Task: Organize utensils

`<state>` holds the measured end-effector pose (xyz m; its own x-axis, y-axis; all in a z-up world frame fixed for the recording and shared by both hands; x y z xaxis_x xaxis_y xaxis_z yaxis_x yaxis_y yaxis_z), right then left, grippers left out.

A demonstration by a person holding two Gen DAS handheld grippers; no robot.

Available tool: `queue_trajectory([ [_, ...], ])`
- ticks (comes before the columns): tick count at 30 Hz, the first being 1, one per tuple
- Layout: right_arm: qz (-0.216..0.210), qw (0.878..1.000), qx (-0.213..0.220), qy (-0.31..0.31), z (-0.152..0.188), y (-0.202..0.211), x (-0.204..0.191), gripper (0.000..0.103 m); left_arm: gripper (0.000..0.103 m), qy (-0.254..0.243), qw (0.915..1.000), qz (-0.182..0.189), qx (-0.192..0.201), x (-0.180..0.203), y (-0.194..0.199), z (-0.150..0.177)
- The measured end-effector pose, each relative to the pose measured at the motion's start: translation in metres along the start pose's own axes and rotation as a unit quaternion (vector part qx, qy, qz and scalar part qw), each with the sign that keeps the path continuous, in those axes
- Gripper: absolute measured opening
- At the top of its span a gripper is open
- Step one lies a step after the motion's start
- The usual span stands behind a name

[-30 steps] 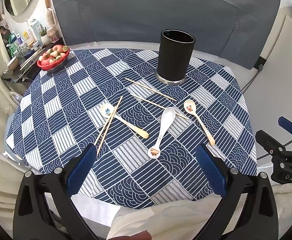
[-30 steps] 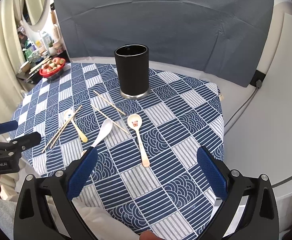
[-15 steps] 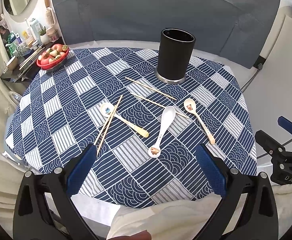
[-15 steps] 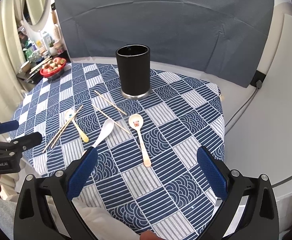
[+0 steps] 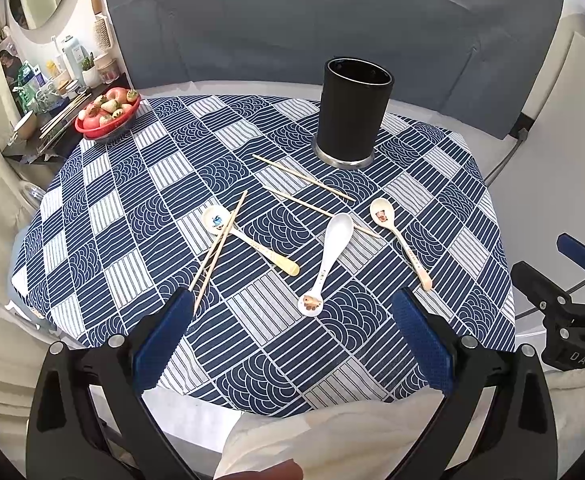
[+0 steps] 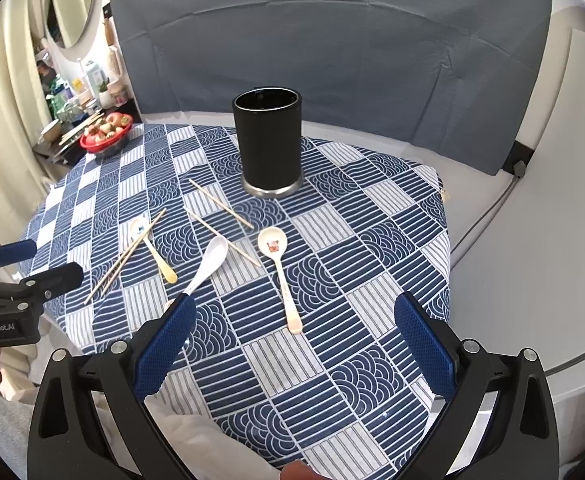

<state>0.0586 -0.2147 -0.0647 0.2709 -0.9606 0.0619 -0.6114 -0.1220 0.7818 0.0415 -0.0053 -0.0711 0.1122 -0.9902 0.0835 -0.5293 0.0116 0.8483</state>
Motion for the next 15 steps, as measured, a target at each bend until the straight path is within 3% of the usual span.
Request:
queue_trajectory([
  [15,-0.001,1.000,-0.008,0.004,0.0012,-0.0030,-0.0024,0.095,0.097,0.003,1.0000,0.000,-0.002,-0.0023,-0.0015,0.0005],
])
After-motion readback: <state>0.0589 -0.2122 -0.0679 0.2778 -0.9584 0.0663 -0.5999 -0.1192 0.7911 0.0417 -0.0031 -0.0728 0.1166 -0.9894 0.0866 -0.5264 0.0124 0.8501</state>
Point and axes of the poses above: each gripper's, at about its wrist camera, not at the fingertips, and y roughly against the way its jaws point, x to its right, z to its underside, the point moved 8 cm from there along -y, roughly the way its jaws point, and after that the axes turned 7 degrees about y, right-handed, at the moved point
